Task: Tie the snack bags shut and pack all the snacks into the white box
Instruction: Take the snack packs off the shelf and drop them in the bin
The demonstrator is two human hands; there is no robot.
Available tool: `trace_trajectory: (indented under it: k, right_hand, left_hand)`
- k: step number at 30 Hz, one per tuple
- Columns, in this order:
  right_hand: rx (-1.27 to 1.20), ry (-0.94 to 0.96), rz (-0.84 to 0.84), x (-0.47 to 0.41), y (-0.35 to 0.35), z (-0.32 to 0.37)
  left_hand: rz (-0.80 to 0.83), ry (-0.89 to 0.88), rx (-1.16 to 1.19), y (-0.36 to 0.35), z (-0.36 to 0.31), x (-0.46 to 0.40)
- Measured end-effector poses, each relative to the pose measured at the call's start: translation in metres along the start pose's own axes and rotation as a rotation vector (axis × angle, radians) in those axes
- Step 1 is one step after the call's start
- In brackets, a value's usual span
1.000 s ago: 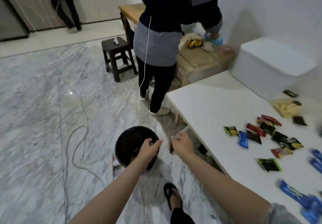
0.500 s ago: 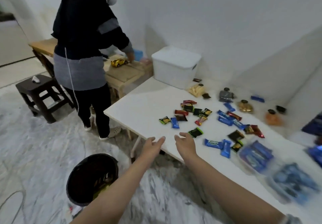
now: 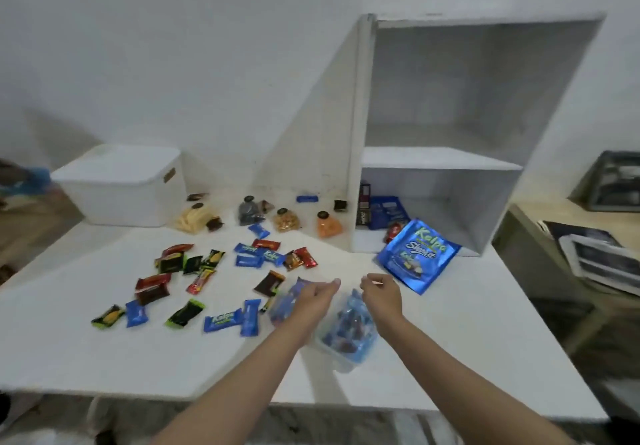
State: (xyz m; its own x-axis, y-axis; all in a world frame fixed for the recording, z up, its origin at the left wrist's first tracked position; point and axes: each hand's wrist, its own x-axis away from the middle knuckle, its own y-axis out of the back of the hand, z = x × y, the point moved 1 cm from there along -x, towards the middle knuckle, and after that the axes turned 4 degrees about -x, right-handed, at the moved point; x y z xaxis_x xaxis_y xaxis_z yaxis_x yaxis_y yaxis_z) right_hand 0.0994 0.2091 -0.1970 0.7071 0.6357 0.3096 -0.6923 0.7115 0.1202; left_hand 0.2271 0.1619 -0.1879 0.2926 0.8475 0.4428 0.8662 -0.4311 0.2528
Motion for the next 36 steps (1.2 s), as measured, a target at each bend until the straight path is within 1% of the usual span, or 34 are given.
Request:
trace_trajectory:
  k: [3, 7, 10, 14, 16, 19, 24, 27, 30, 33, 36]
  right_hand:
    - [-0.060, -0.055, -0.113, -0.041, 0.062, -0.006]
    - [-0.075, -0.092, -0.225, -0.087, 0.123, -0.013]
    - [-0.063, -0.135, -0.271, -0.114, 0.149, -0.021]
    - [-0.026, -0.195, -0.288, -0.149, 0.160, -0.026]
    - [0.018, -0.198, -0.279, -0.166, 0.159, -0.028]
    - [0.136, -0.156, -0.252, -0.189, 0.154, -0.027]
    - [0.382, -0.012, -0.236, -0.236, 0.149, -0.004]
    - [0.509, 0.101, -0.220, -0.264, 0.146, 0.008]
    - [0.660, 0.136, -0.162, -0.294, 0.142, 0.012]
    - [0.812, 0.213, -0.095, -0.301, 0.136, 0.015]
    - [0.877, 0.182, -0.003, -0.322, 0.132, 0.014]
  left_hand:
    - [0.048, -0.006, -0.020, -0.060, -0.023, -0.017]
    - [0.080, -0.070, -0.084, -0.112, -0.044, -0.036]
    - [0.067, -0.090, -0.132, -0.133, -0.056, -0.057]
    - [0.054, -0.108, -0.182, -0.146, -0.075, -0.094]
    - [0.046, -0.133, -0.226, -0.149, -0.085, -0.115]
    - [0.006, -0.187, -0.331, -0.152, -0.104, -0.149]
    - [-0.071, -0.256, -0.481, -0.157, -0.138, -0.206]
    - [-0.066, -0.226, -0.542, -0.163, -0.156, -0.230]
    - [-0.014, -0.159, -0.600, -0.177, -0.171, -0.252]
    - [0.030, -0.142, -0.663, -0.179, -0.174, -0.253]
    - [0.035, -0.109, -0.706, -0.183, -0.167, -0.274]
